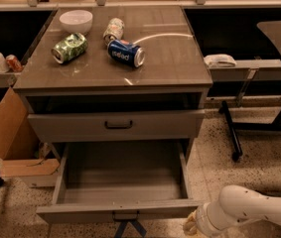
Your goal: Close middle drawer
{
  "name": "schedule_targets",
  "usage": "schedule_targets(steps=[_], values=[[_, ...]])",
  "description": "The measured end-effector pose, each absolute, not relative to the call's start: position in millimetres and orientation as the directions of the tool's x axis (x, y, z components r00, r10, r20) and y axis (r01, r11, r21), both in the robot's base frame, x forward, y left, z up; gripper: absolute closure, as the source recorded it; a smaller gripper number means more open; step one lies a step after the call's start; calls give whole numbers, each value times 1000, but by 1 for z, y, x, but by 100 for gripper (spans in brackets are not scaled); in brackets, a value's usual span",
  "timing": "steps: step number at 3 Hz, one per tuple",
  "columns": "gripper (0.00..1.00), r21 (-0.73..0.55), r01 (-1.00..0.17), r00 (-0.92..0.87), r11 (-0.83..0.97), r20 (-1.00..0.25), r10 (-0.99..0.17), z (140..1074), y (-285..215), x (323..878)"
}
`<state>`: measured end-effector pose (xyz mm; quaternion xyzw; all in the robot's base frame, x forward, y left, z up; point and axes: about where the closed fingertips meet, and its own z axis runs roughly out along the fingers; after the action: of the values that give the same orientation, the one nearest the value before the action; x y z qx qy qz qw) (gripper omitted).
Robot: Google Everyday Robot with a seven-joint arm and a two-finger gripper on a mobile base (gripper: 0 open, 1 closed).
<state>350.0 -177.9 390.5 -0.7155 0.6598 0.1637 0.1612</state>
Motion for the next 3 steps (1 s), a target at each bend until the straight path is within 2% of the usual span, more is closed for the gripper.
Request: schedule_targets(steps=[2, 3], values=[[100, -175, -984, 116, -39, -453, -884, 379, -160, 397], [100, -181, -983, 113, -32, -452, -885, 378, -161, 400]])
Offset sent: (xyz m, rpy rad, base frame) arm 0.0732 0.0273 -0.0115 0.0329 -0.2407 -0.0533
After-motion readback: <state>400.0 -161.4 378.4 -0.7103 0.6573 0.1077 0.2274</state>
